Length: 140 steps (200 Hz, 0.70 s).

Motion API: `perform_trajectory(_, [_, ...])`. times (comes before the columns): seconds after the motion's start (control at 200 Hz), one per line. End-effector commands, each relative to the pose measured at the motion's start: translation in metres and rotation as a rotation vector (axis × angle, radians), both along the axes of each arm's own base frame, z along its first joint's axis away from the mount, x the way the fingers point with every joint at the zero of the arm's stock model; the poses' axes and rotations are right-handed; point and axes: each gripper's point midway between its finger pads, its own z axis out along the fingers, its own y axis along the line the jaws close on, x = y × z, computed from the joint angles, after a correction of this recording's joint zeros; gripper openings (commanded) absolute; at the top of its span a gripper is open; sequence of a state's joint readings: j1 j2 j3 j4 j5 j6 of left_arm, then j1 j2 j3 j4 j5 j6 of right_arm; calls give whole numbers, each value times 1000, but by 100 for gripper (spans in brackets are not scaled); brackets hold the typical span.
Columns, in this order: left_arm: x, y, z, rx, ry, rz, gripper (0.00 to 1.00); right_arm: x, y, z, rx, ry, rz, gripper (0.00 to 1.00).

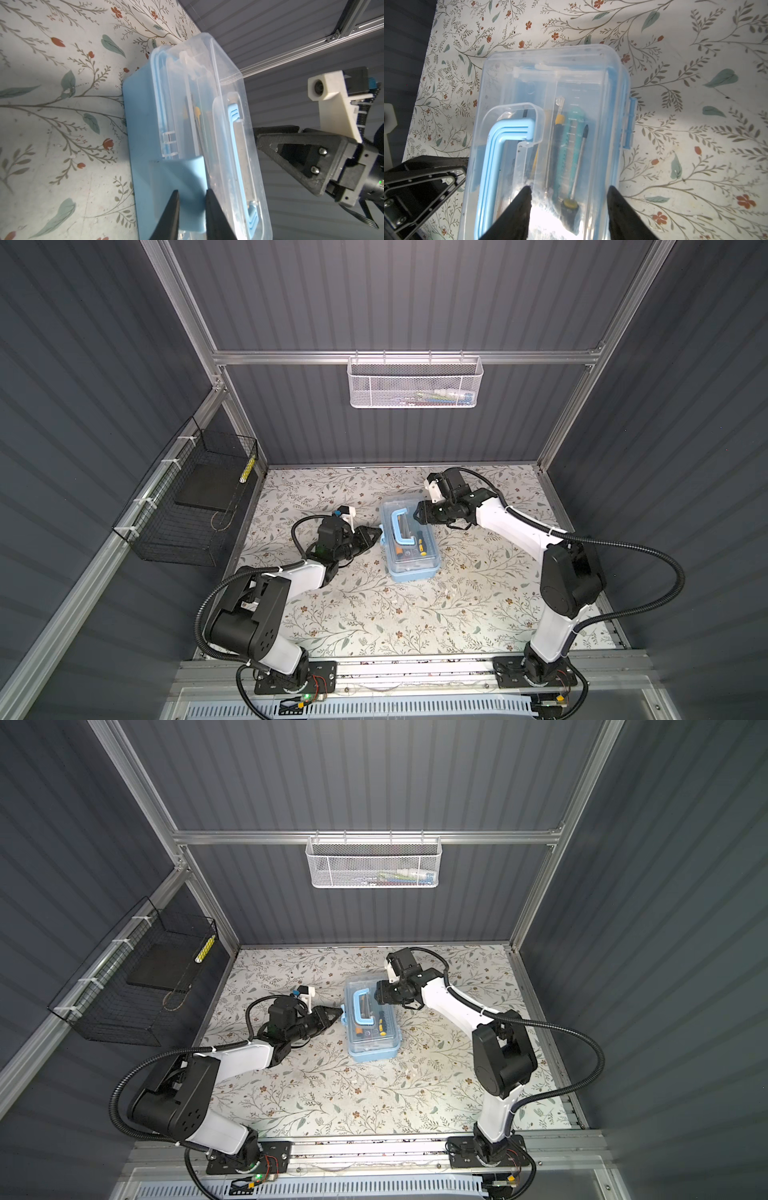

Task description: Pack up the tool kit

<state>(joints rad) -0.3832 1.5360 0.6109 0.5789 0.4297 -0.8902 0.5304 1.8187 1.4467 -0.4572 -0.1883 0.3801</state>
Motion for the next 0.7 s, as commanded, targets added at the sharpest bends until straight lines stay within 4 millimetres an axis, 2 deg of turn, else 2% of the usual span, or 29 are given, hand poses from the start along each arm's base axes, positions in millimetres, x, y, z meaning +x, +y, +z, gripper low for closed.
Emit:
perform_trajectory(0.0, [2, -6, 0, 34, -1, -24, 25, -3, 11, -5, 21, 17, 40, 59])
perform_trajectory(0.185, [3, -9, 0, 51, -4, -30, 26, -2, 11, -6, 18, 17, 38, 59])
perform_trajectory(0.37, [3, -9, -9, 70, 20, -26, 26, -3, 10, -8, 11, 22, 41, 59])
perform_trajectory(0.52, [1, -8, -14, 105, 35, -24, 30, -3, 11, -11, 10, 28, 43, 59])
perform_trajectory(0.695, [0, -5, -17, 123, 41, -14, 28, -3, 12, -10, 17, 31, 44, 59])
